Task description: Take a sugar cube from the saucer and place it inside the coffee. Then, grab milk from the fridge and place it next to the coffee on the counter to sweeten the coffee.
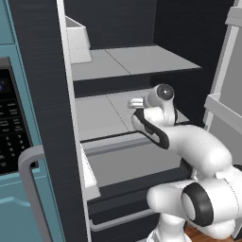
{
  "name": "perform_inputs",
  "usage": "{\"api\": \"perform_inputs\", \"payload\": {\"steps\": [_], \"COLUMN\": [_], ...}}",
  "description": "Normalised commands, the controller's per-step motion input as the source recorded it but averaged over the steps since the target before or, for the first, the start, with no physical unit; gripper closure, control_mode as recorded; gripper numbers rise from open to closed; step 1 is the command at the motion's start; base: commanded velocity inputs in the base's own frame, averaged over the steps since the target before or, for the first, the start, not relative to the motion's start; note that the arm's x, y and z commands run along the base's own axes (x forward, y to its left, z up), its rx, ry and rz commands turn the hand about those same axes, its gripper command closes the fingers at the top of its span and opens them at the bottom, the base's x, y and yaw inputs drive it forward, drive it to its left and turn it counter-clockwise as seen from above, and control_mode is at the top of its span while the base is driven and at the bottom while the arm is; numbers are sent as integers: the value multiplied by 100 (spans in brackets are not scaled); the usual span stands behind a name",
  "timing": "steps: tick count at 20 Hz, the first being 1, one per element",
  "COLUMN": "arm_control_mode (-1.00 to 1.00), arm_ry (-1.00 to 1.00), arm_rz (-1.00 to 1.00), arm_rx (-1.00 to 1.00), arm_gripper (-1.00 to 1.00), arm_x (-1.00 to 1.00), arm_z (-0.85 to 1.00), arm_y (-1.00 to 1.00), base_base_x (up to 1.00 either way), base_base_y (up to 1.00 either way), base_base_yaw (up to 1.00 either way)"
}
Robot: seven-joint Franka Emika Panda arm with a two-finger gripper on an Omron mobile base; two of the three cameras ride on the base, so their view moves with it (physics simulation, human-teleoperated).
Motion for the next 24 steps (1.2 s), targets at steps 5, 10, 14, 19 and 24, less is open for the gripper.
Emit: {"api": "perform_inputs", "payload": {"steps": [5, 10, 14, 19, 24], "arm_control_mode": [-100, -100, -100, 100, 100], "arm_ry": [-1, 0, -2, -9, 0], "arm_rz": [0, 0, 0, 0, 0], "arm_rx": [8, 4, 0, -1, 0], "arm_gripper": [100, 100, 100, 100, 100], "arm_x": [-100, -100, -100, -60, 0], "arm_z": [88, 59, 24, 1, 0], "arm_y": [-1, 0, 0, 0, 0], "base_base_x": [0, 0, 0, -40, -100], "base_base_y": [0, 0, 0, 0, -6], "base_base_yaw": [0, 0, 0, 0, -2]}}
